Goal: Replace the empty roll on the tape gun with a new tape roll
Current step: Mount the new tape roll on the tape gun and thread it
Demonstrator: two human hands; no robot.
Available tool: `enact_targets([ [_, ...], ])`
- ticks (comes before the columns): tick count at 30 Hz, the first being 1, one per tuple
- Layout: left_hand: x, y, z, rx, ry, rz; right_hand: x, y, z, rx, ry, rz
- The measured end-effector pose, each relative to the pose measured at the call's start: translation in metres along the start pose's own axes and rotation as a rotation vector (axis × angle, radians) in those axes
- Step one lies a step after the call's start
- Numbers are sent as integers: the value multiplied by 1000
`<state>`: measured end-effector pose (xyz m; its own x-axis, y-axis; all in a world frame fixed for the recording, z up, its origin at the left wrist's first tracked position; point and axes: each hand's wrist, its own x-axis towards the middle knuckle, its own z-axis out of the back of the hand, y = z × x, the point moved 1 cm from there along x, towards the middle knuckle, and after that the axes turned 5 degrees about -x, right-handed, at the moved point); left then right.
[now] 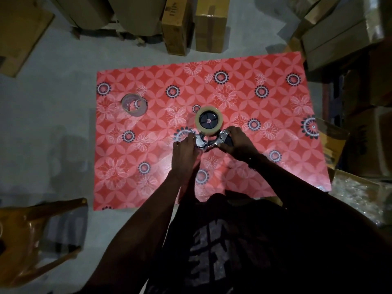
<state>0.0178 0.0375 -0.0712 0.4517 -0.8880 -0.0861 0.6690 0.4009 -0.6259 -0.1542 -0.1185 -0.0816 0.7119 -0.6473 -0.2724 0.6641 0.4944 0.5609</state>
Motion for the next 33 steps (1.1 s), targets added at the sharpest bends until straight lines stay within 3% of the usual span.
enact_targets([
  [7,6,20,14,-119,62,-74,5,-3,4,33,82,-29],
  [12,4,8,8,-360,88,246,6,-5,6,72,101,-28],
  [17,10,-3,19,-525,-7,412,13,18,27,114,147,-135],
  [25,42,-20,61,-560,-55,352,16,34,59,103,97,-217],
  [33,73,-47,95,-591,-71,228,9,62,93,442,115,-291],
])
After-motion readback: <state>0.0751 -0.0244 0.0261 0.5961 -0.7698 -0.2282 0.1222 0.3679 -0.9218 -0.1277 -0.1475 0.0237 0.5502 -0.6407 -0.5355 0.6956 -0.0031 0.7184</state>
